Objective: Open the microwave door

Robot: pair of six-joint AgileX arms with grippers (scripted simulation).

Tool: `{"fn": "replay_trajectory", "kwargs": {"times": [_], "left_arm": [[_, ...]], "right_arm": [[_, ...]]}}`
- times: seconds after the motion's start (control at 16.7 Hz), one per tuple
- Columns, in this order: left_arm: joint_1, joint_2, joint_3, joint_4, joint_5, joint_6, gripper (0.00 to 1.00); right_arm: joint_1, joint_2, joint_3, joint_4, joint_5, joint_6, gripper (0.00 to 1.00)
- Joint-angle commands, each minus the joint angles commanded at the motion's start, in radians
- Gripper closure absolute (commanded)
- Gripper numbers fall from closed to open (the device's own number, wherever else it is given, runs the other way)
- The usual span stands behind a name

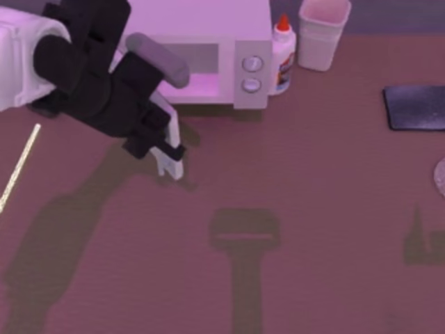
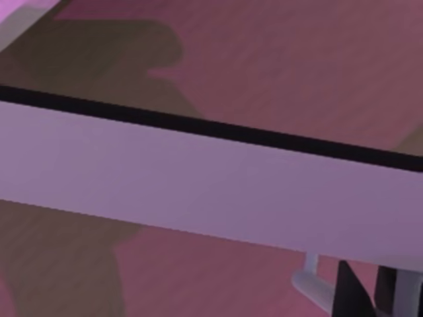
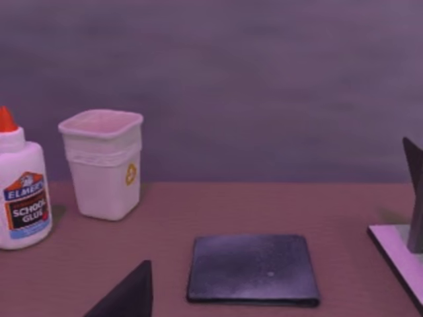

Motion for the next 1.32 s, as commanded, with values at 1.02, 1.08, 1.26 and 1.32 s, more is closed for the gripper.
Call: {"fn": "replay_trajectory", "kwargs": {"times": [1.02,1.08,1.26,1.32], "left_arm": [[0.082,-0.035,-0.026,-0.047,0.092,0.193,1.00],[0.082,-0.035,-0.026,-0.047,0.092,0.193,1.00],[0.082,-0.035,-0.026,-0.047,0.092,0.193,1.00],[0.082,-0.035,-0.026,-0.047,0.092,0.193,1.00]], "right_arm": [[0.000,0.000,0.000,0.000,0.000,0.000,0.00],[0.000,0.000,0.000,0.000,0.000,0.000,0.00],[0.000,0.000,0.000,0.000,0.000,0.000,0.00],[0.000,0.000,0.000,0.000,0.000,0.000,0.00]]}}
